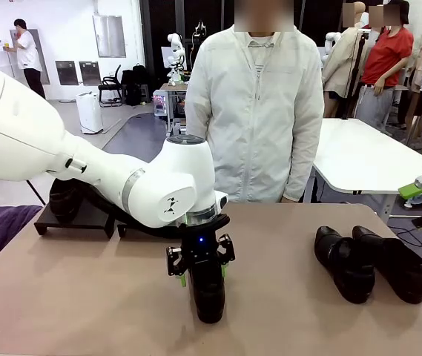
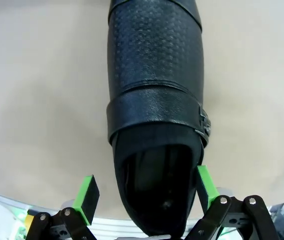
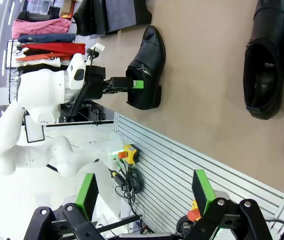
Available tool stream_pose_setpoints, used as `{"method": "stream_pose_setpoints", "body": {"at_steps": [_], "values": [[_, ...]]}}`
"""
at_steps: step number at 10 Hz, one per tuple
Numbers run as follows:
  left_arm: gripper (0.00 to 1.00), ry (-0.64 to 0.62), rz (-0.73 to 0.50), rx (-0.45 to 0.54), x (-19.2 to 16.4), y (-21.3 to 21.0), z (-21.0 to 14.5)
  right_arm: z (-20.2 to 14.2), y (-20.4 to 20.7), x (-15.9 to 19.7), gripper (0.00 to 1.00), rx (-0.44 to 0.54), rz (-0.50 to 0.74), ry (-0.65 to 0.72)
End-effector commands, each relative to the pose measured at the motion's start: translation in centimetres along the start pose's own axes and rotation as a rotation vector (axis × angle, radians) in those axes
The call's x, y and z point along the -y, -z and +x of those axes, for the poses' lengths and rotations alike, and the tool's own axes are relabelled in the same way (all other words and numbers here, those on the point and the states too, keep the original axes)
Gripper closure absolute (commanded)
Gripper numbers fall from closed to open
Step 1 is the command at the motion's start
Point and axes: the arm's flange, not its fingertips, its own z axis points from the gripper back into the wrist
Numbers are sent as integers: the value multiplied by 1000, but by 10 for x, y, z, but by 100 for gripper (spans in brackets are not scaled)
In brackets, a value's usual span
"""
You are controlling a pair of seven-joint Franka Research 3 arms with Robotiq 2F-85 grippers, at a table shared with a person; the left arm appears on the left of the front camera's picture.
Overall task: Organize the shoes by placing them on the stand.
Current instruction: Place the Shoe from the middle of the table onto the Shoes Stand.
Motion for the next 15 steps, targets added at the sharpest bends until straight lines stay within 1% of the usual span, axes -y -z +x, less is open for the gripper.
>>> {"method": "stream_pose_setpoints", "body": {"at_steps": [1, 5, 6, 8, 9, 11, 13, 15], "values": [[0, -13, 32, 9, -2, 5, -1, 0, -3, -1, 0, -11, -8, 0], [0, -46, -28, -13, -25, 2, 7, 0, -3, -1, 0, -11, -8, 0], [0, -51, -44, -5, -31, 0, 9, 0, -3, -1, 0, -11, -8, 0], [0, -33, -135, 13, -40, -11, 12, 0, -3, -1, 0, -11, -8, 0], [0, -40, -141, 16, -42, -15, 13, 0, -3, -1, 0, -11, -8, 0], [0, -50, -106, -5, -43, -11, 15, 0, -3, -1, 0, -11, -8, 0], [0, -78, -65, 0, -47, -7, 17, 0, -3, -1, 0, -11, -8, 0], [0, -75, -51, -17, -49, 1, 20, 0, -3, -1, 0, -11, -8, 0]]}}
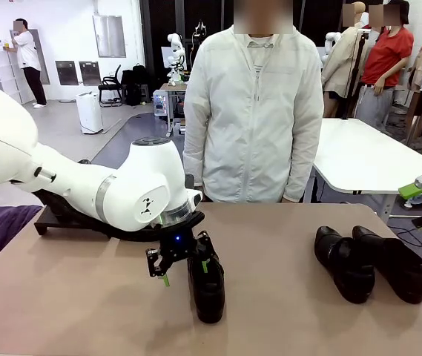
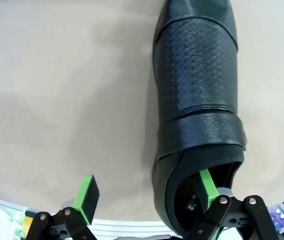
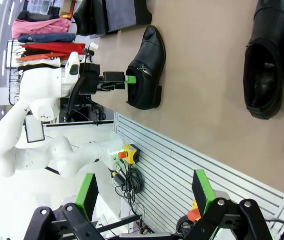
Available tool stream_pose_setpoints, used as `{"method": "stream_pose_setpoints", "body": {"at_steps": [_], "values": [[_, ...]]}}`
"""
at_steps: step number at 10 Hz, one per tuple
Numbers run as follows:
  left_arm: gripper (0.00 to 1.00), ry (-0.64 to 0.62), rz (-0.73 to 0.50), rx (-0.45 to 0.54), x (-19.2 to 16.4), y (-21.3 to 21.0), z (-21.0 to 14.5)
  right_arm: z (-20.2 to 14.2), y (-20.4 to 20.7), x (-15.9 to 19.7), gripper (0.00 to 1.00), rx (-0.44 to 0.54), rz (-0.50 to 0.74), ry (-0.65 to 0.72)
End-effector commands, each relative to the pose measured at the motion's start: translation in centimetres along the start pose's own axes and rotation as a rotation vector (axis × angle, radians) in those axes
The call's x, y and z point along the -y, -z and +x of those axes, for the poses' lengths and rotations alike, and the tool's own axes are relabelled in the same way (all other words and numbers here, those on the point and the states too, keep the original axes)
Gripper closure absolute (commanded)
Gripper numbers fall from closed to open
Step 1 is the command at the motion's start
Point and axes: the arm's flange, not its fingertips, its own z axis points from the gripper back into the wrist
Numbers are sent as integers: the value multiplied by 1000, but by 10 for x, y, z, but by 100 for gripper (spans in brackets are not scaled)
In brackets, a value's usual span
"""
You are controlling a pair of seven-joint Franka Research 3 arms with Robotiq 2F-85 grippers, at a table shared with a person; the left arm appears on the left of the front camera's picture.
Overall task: Organize the shoes by placing them on the stand.
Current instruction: Place the Shoe from the middle of the table onto the Shoes Stand.
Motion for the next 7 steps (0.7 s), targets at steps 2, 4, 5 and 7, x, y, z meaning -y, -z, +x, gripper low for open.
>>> {"method": "stream_pose_setpoints", "body": {"at_steps": [2, 4, 5, 7], "values": [[27, 8, -4, 27, 0, 5, 3, 0, -3, -1, 0, -11, -8, 0], [100, 5, -21, 64, -1, 4, 2, 0, -3, -1, 0, -11, -8, 0], [100, 9, -15, 83, 0, 4, 1, 0, -3, -1, 0, -11, -8, 0], [100, 25, -34, 116, 6, 2, -4, 0, -3, -1, 0, -11, -8, 0]]}}
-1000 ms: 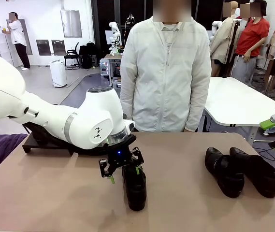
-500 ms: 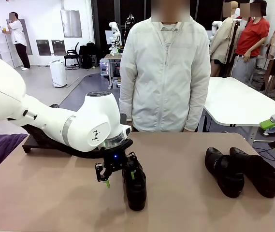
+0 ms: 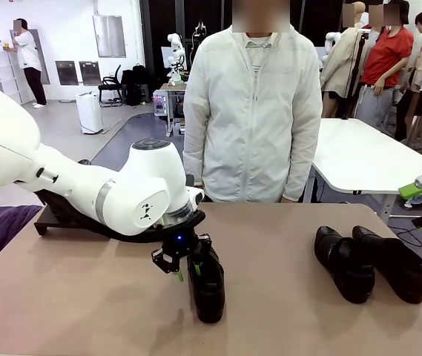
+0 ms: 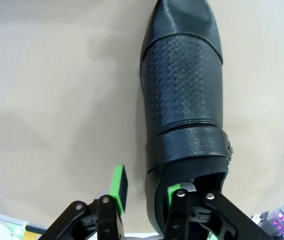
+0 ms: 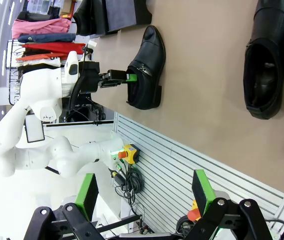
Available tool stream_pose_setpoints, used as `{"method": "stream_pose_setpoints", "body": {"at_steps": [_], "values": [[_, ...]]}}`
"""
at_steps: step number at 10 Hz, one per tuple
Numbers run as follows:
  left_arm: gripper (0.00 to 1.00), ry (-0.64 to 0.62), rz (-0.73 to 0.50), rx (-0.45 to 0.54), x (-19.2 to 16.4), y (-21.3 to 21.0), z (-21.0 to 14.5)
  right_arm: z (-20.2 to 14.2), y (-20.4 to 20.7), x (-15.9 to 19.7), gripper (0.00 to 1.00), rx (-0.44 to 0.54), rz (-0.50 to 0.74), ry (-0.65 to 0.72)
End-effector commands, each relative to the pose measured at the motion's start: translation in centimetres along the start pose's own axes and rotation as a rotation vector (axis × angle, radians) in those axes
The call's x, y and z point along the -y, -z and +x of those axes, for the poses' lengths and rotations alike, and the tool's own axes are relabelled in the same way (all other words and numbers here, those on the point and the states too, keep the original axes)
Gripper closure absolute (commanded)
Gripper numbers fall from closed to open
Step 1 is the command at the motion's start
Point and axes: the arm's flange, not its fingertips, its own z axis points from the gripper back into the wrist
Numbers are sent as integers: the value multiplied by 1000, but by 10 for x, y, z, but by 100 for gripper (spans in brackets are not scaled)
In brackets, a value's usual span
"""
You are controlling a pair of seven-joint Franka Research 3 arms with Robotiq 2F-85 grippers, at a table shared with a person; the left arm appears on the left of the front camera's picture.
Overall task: Organize the shoes by placing them on the stand.
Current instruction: Place the Shoe from the middle of the table onto the Shoes Stand.
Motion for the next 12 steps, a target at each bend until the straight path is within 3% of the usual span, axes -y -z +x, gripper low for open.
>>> {"method": "stream_pose_setpoints", "body": {"at_steps": [1, 6, 9, 12], "values": [[100, 6, -2, 56, 3, 2, -8, 0, -3, -1, 0, -11, -8, 0], [100, 62, -31, 85, 3, -19, -19, 0, -3, -1, 0, -11, -8, 0], [100, 288, -103, 87, -14, -106, -40, 0, -3, -1, 0, -11, -8, 0], [100, 380, -136, 190, -79, -167, -31, 0, -3, -1, 0, -11, -8, 0]]}}
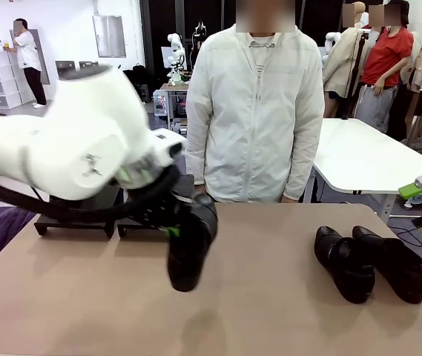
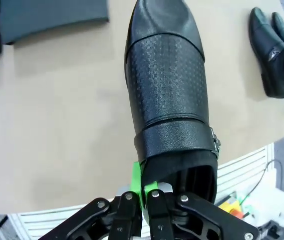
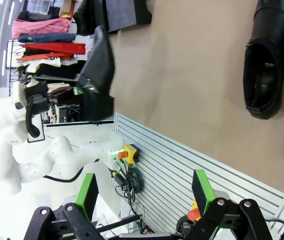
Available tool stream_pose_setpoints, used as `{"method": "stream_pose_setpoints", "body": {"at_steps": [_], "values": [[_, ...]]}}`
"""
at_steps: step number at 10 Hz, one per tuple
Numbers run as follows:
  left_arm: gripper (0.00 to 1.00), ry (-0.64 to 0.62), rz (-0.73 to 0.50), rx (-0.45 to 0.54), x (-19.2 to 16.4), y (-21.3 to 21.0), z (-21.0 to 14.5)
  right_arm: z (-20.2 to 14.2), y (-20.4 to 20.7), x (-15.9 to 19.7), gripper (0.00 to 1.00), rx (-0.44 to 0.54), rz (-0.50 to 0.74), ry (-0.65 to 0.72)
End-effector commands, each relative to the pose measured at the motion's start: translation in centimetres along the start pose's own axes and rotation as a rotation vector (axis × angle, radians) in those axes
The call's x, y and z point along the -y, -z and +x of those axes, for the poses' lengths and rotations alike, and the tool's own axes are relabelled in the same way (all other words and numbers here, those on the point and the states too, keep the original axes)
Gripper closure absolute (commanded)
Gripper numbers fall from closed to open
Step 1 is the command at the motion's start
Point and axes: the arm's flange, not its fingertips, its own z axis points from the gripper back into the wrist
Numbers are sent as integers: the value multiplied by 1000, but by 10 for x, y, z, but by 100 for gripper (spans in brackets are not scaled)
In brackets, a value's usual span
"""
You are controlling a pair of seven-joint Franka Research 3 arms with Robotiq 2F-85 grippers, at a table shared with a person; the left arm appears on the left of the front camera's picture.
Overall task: Organize the shoes by placing them on the stand.
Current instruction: Place the Shoe from the middle of the table onto the Shoes Stand.
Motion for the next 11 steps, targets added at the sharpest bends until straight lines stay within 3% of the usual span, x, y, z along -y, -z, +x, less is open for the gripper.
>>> {"method": "stream_pose_setpoints", "body": {"at_steps": [1, 2, 3, 8, 9, 11], "values": [[100, 53, -8, 68, -67, -18, 1, 0, -3, -1, 0, -11, -8, 0], [100, -41, -15, 165, -92, -25, 1, 0, -3, -1, 0, -11, -8, 0], [100, 26, 3, 33, -31, -18, 1, 0, -3, -1, 0, -11, -8, 0], [100, 47, 24, 33, -33, -11, -7, 0, -3, -1, 0, -11, -8, 0], [100, 59, 8, 26, -36, -9, -3, 0, -3, -1, 0, -11, -8, 0], [100, 12, 7, 82, -84, -20, 38, 0, -3, -1, 0, -11, -8, 0]]}}
